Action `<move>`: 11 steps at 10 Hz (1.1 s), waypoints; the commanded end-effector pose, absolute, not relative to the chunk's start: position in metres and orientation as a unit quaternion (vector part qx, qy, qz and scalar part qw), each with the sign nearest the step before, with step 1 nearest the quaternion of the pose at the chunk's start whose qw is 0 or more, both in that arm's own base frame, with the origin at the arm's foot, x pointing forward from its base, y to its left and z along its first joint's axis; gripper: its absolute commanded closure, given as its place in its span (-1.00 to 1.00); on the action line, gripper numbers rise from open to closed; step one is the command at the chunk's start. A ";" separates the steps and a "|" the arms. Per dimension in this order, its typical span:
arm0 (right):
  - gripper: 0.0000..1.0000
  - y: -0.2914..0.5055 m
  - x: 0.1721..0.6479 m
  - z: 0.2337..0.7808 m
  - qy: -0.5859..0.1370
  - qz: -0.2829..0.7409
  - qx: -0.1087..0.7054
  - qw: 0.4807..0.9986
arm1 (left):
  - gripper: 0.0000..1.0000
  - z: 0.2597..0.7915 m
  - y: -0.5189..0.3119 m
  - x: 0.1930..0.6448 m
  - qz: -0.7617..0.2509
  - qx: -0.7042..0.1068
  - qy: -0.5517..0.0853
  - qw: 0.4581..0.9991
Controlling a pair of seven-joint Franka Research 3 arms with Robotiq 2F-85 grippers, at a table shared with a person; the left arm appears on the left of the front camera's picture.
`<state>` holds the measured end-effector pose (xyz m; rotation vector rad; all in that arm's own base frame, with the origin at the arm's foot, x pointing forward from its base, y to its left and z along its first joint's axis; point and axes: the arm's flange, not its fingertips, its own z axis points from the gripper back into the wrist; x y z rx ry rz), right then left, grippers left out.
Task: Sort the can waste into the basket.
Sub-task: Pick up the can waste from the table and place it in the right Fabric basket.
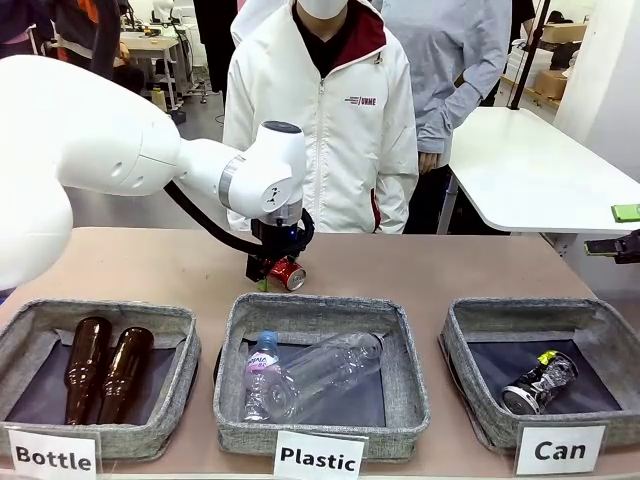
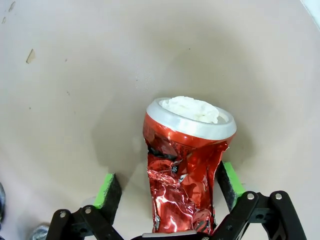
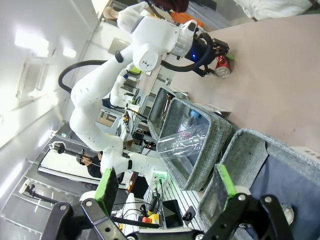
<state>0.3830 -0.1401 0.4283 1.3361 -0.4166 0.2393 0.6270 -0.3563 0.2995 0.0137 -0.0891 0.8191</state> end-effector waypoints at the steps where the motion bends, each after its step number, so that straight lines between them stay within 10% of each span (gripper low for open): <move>1: -1.00 -0.140 0.383 0.429 -0.199 0.117 0.615 0.754 | -1.00 0.297 -0.360 0.632 0.404 0.021 -0.044 0.913; 3: -1.00 -0.140 0.383 0.429 -0.199 0.117 0.615 0.754 | -0.63 0.294 -0.361 0.633 0.406 0.035 -0.049 0.912; 4: -1.00 -0.140 0.383 0.429 -0.199 0.117 0.615 0.754 | 0.20 0.294 -0.361 0.632 0.404 0.036 -0.047 0.913; 6: -1.00 -0.140 0.383 0.429 -0.199 0.117 0.615 0.754 | 1.00 0.294 -0.360 0.633 0.402 0.040 -0.049 0.913; 11: -1.00 -0.140 0.383 0.429 -0.199 0.117 0.615 0.754 | 1.00 0.295 -0.361 0.632 0.401 0.042 -0.053 0.914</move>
